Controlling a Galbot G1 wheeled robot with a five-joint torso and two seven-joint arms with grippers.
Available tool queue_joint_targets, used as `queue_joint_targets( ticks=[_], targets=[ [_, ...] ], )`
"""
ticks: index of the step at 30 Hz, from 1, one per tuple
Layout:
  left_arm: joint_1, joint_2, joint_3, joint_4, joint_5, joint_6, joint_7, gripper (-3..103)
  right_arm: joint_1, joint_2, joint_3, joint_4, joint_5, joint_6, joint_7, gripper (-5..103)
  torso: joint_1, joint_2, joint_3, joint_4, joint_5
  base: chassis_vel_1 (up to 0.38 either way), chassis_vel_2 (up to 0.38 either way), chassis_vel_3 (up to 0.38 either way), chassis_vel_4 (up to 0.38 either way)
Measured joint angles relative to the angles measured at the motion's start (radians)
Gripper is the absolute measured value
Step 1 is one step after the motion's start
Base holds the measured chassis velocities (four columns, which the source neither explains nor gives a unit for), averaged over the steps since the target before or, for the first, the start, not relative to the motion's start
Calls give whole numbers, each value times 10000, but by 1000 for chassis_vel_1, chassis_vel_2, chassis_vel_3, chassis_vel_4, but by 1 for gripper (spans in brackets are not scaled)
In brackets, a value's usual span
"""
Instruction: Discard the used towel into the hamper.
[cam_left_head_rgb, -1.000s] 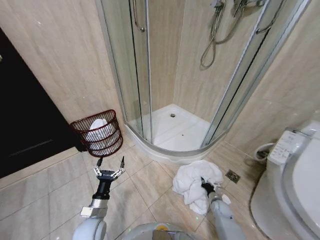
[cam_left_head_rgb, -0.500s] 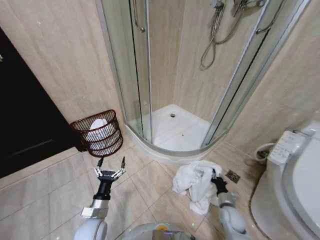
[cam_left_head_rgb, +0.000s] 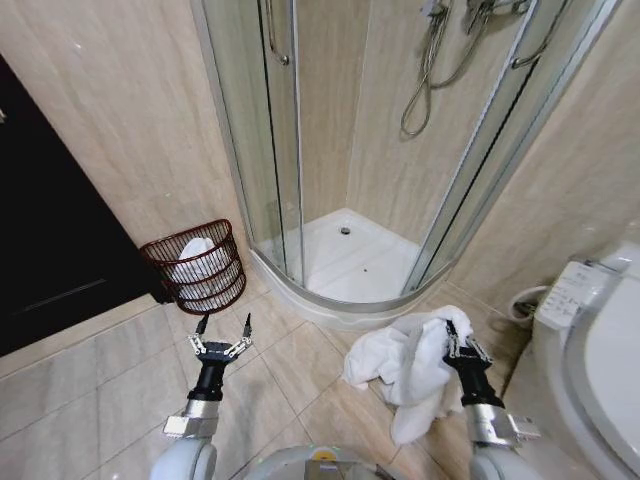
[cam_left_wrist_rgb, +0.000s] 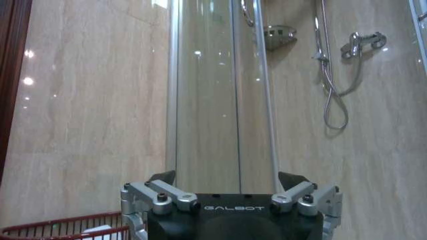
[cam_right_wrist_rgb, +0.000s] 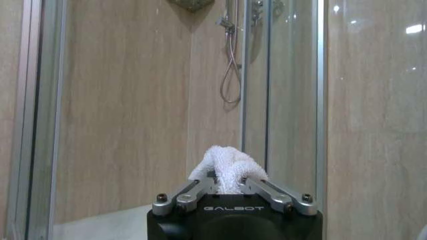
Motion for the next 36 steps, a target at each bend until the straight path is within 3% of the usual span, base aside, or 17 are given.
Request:
queue_joint_targets(
  ticks=[36],
  targets=[
    [-33,28,-112,95,-95,-70,182,100,614,295,-376,-101,-1137,-300,-412,8,0,-1,2,4,0,45,48,39,32]
  ],
)
